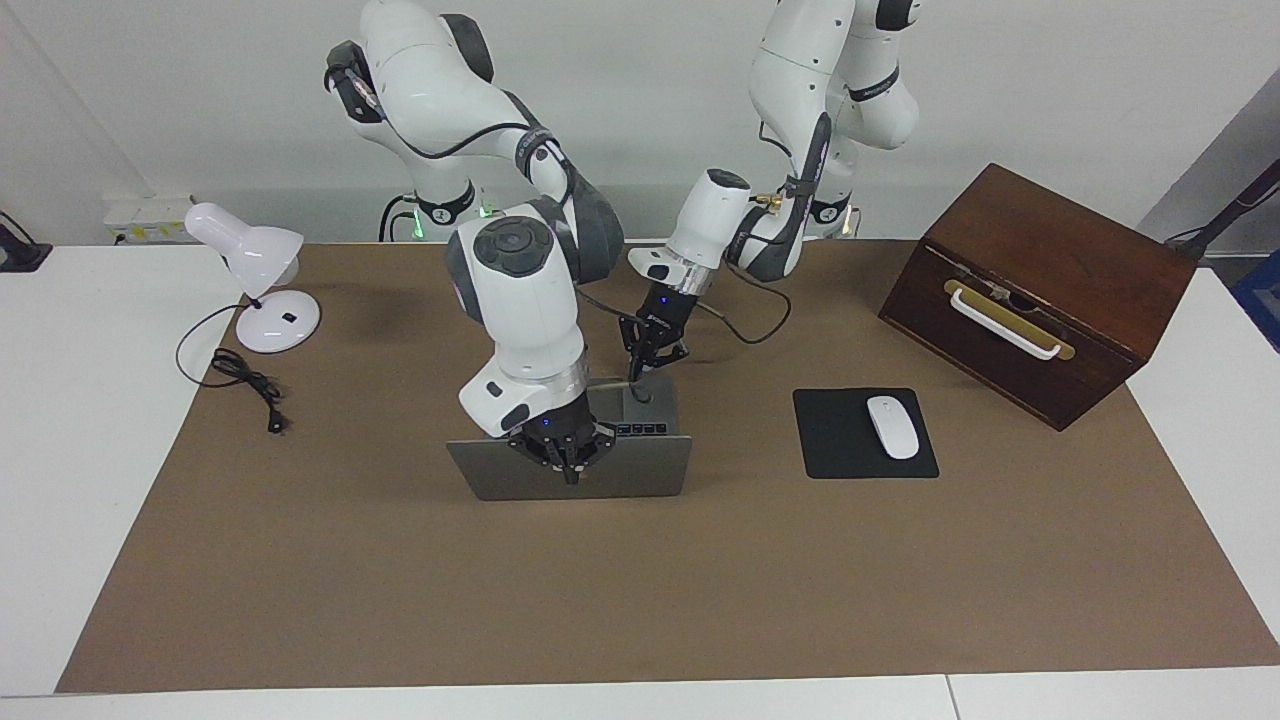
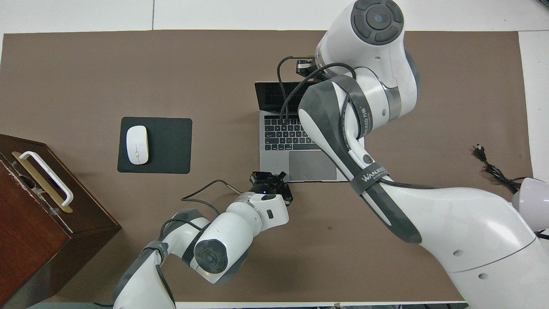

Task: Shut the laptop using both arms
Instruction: 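Push the laptop lid down with the right gripper while the left gripper steadies, then press the laptop lid fully shut with the right gripper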

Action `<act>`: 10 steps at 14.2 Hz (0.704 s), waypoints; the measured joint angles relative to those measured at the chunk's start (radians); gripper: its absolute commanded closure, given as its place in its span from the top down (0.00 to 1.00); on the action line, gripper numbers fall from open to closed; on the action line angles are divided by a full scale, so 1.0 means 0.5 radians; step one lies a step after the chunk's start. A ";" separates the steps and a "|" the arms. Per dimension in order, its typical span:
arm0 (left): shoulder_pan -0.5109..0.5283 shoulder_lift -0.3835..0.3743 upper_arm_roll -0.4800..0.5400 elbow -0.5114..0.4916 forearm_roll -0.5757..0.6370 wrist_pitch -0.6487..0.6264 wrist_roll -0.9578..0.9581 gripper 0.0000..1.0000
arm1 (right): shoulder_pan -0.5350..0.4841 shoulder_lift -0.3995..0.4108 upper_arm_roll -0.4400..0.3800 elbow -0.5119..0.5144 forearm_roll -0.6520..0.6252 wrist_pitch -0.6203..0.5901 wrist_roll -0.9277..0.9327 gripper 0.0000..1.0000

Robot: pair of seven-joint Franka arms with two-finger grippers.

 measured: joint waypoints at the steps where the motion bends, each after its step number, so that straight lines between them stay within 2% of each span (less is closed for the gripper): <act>1: 0.000 0.019 0.002 0.000 0.000 0.011 0.020 0.00 | -0.009 -0.022 0.000 -0.049 0.043 -0.001 0.000 0.00; 5: 0.005 0.027 0.023 -0.029 0.000 0.089 0.141 0.00 | -0.036 -0.117 0.000 -0.263 0.145 -0.025 -0.004 0.00; 10: 0.118 0.027 0.032 -0.065 0.000 0.163 0.285 0.00 | -0.033 -0.143 0.007 -0.438 0.242 -0.046 -0.004 0.00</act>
